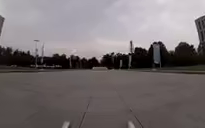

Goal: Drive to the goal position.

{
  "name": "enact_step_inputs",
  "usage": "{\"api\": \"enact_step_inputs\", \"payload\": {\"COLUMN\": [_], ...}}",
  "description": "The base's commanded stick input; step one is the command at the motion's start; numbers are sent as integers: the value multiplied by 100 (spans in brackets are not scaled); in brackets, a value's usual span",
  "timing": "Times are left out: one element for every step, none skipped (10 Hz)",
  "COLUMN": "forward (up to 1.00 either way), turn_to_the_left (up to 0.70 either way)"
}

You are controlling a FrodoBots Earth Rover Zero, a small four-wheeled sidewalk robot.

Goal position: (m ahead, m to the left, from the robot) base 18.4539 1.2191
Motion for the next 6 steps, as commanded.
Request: {"api": "enact_step_inputs", "payload": {"forward": [60, 60, 60, 60, 60, 60], "turn_to_the_left": [0, 0, 0, 0, 0, 0]}}
